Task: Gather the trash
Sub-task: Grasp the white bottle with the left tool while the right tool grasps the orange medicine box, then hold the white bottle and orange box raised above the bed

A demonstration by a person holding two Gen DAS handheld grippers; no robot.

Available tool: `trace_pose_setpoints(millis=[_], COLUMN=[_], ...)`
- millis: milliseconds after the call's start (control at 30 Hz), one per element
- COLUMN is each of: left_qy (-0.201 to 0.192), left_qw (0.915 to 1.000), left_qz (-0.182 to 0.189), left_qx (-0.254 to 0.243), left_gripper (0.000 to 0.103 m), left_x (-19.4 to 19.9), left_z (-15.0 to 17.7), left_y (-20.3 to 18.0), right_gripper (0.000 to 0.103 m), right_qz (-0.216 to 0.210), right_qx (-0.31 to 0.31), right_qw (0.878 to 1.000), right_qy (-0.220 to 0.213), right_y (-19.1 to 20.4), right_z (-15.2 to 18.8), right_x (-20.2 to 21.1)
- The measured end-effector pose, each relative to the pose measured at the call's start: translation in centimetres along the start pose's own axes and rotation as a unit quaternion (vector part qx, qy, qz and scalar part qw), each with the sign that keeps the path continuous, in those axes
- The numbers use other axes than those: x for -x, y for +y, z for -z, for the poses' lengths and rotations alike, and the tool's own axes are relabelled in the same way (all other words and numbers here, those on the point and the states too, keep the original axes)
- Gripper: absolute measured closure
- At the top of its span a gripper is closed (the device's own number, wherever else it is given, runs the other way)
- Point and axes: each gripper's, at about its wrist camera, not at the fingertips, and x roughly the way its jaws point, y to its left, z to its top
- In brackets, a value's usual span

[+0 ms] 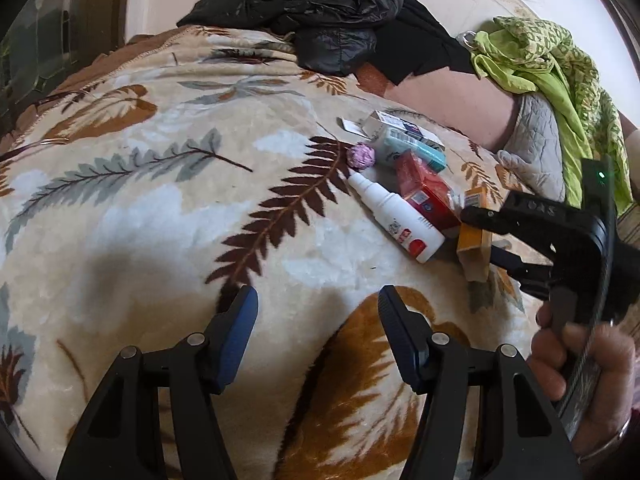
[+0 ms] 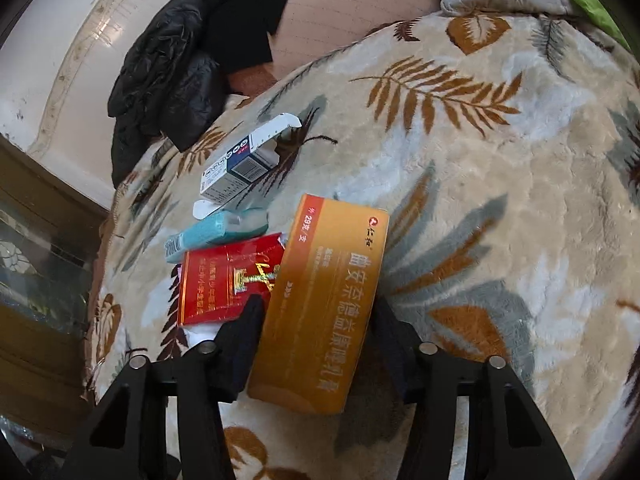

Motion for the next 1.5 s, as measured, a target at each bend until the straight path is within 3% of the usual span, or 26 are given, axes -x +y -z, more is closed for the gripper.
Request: trace_pose_setpoints(millis=[167,367,467,567,733,833,1033,1267,1500], left_qy=[0.006,0.061,0.076,0.074,0.068,0.063,0.061,0.046,-0.033], left_qw=[0.9998,0.9947,0.993,0.9949,0.9971,0.9979,0.9958,0.997,0.9944], left_qz=[0.019,0.058,0.047,0.026,-0.007,-0.009,-0.007,0.008,-0.027], left_qx=[0.006,0.059,0.078,0.064,0.033,-0.012,-0.068,-0.061,-0.097], left_gripper=[0.042,0.042,0.042,0.042,0.068,0.074,0.074,0.074,0.074], left_x=[-0.9,-4.6,-6.6,-8.1,-9.0,-8.3,-4.9,-0.4,2.7], left_z=[-1.5,-4.0,-4.8,-5.8,-6.5,-5.5,-2.5,0.9,2.3], left_y=[-1.2,-3.0,-3.9,-4.9,-5.0,-5.0,-3.7,-1.5,-2.6], right_gripper=[0.048,0.048,0.048,0.048,0.048,0.048,0.048,0.048,0.048], right_qz=[0.007,0.003,0.004,0.012,0.009,0.004,-0.005,-0.005,0.002], right_qx=[0.025,0.037,0.052,0.073,0.085,0.088,0.113,0.157,0.19], right_qw=[0.999,0.996,0.994,0.991,0.99,0.991,0.989,0.985,0.979], right_qy=[-0.043,-0.081,-0.092,-0.11,-0.109,-0.103,-0.092,-0.065,-0.072], right_y=[-0.6,-1.2,-1.1,-0.7,-0.5,-0.4,0.8,2.6,3.6], right_z=[1.5,4.2,5.1,5.1,4.8,4.8,5.5,8.6,12.2], right_x=[4.7,9.0,10.1,10.5,10.0,9.6,9.3,9.4,11.0])
